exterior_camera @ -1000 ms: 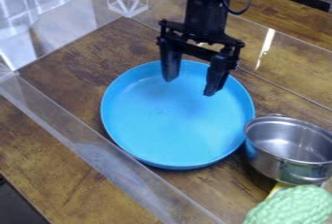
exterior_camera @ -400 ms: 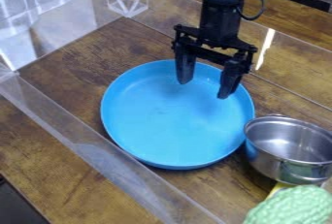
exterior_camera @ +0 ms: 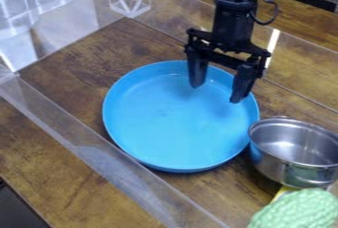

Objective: Put the white object in the blue tray

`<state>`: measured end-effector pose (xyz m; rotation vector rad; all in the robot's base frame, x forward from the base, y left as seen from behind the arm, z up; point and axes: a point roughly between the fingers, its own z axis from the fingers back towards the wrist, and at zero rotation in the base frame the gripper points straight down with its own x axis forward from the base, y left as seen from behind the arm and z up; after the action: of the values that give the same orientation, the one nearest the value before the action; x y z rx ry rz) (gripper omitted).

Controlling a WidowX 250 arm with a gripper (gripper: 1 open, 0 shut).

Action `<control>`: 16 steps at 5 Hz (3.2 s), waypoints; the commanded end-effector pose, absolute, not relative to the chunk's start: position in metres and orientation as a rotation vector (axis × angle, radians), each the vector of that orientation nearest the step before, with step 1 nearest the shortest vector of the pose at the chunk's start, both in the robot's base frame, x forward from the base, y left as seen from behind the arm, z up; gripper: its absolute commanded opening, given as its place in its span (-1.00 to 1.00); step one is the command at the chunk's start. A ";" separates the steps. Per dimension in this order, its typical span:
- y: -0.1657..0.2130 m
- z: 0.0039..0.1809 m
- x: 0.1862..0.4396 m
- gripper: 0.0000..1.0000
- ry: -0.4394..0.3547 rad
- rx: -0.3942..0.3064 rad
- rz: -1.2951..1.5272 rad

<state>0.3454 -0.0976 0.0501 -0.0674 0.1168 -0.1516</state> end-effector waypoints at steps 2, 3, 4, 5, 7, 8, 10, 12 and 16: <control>-0.113 0.067 0.361 1.00 0.035 -0.074 -0.190; -0.116 0.065 0.365 1.00 0.029 -0.072 -0.195; -0.118 0.064 0.368 1.00 0.024 -0.070 -0.201; -0.120 0.062 0.372 1.00 0.019 -0.066 -0.208; -0.124 0.057 0.379 1.00 0.010 -0.058 -0.221; -0.126 0.053 0.383 1.00 0.009 -0.055 -0.224; -0.136 0.050 0.383 1.00 0.002 -0.063 -0.216; -0.150 0.047 0.378 1.00 0.001 -0.085 -0.207; -0.167 0.032 0.370 1.00 0.032 -0.109 -0.192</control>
<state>0.3732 -0.1497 0.0257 -0.0979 0.0531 -0.1637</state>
